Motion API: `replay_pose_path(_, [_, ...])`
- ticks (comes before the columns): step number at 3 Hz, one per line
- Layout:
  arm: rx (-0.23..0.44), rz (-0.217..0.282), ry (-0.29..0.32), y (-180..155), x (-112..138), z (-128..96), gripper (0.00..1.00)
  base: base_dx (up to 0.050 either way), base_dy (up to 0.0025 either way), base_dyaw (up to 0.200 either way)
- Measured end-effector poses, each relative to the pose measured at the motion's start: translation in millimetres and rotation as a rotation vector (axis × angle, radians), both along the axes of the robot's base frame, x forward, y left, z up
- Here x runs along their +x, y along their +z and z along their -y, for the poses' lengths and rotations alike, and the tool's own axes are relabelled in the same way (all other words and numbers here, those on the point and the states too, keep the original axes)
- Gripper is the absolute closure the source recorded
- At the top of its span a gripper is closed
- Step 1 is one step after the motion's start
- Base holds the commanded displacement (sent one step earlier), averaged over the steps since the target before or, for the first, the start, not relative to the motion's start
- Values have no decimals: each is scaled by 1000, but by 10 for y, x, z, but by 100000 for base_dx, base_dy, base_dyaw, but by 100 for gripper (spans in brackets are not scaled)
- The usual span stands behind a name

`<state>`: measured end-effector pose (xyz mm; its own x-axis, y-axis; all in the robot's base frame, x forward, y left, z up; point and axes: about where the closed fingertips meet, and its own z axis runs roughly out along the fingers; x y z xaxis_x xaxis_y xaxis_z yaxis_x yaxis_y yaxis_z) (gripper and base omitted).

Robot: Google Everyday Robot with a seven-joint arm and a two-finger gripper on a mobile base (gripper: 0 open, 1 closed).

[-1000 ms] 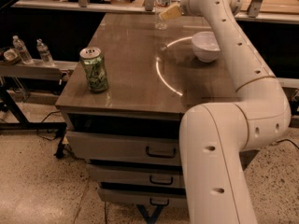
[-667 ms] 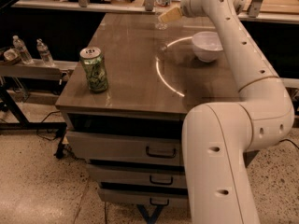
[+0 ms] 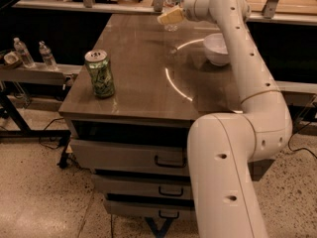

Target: Pick water bottle

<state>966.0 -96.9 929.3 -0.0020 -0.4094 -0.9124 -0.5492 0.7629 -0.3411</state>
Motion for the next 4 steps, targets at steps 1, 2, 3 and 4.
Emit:
replay_pose_path(1, [15, 9, 16, -31, 44, -133, 0, 0, 0, 0])
replay_pose_path(2, [-25, 38, -52, -52, 200, -89, 0, 0, 0, 0])
replay_pose_path(3, [-108, 73, -143, -60, 351, 36, 0, 0, 0, 0])
replay_pose_path(4, [-168, 95, -182, -29, 400, 97, 3, 0, 0, 0])
